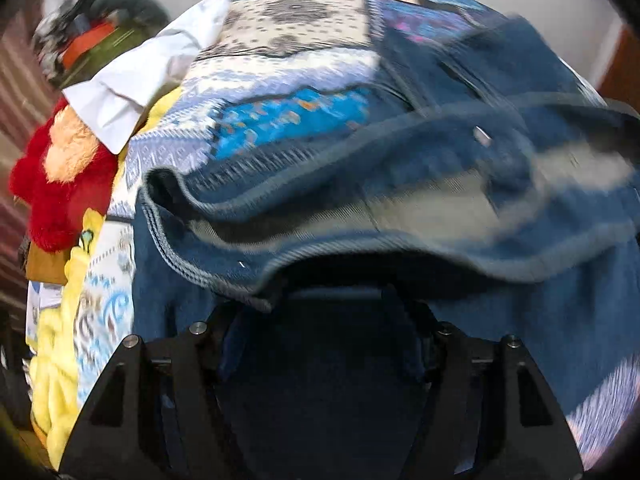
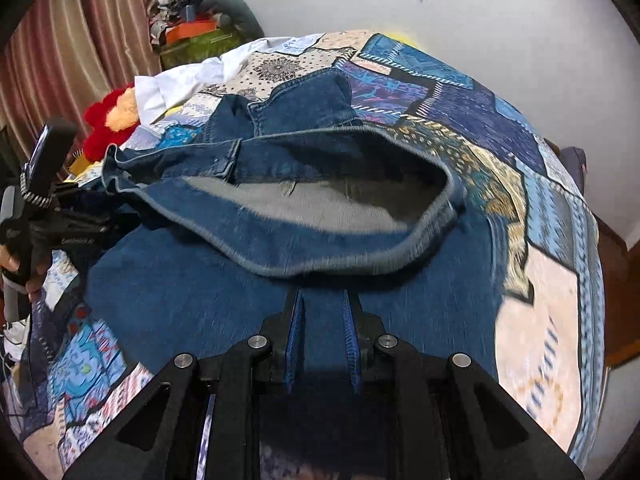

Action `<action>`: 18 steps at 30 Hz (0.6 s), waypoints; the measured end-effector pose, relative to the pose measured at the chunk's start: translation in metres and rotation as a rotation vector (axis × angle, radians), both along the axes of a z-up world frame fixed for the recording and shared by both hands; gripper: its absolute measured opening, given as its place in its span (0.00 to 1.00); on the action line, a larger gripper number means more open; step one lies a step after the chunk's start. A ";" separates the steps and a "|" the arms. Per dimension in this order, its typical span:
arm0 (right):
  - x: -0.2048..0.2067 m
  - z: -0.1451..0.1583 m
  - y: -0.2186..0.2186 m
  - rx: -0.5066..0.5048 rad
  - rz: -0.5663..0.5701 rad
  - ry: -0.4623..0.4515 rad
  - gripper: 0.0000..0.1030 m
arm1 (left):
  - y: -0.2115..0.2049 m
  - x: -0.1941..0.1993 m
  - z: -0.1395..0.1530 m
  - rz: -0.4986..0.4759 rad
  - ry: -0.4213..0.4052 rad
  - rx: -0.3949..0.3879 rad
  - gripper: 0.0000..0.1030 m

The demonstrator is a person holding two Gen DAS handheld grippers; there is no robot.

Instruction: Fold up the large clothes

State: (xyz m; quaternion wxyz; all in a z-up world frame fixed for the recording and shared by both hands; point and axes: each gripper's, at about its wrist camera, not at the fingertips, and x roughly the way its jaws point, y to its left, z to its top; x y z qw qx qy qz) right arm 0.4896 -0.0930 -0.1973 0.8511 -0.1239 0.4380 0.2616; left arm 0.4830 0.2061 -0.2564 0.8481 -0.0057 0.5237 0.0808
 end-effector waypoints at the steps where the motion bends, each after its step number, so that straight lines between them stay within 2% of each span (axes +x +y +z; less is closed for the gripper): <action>1: 0.010 0.001 0.004 -0.001 0.002 0.003 0.15 | 0.006 0.008 0.002 0.024 -0.003 0.000 0.62; 4: 0.033 0.007 0.010 0.020 -0.013 -0.013 0.15 | 0.025 0.029 0.010 0.084 -0.024 -0.005 0.62; 8: 0.070 0.022 0.010 0.090 -0.099 -0.047 0.15 | 0.046 0.049 0.018 0.158 -0.060 -0.011 0.63; 9: 0.078 0.022 0.010 0.092 -0.122 -0.051 0.15 | 0.050 0.052 0.018 0.173 -0.060 -0.014 0.65; 10: 0.088 0.021 0.009 0.091 -0.150 -0.044 0.15 | 0.054 0.055 0.017 0.181 -0.058 -0.001 0.72; 12: 0.101 0.017 0.006 0.114 -0.174 0.002 0.15 | 0.057 0.059 0.013 0.171 -0.034 0.046 0.73; 15: 0.102 0.021 -0.002 0.162 -0.209 0.029 0.15 | 0.062 0.050 0.023 0.174 -0.051 0.002 0.73; 18: 0.088 0.033 -0.008 0.150 -0.222 -0.015 0.15 | 0.063 0.034 0.047 0.145 -0.110 -0.006 0.73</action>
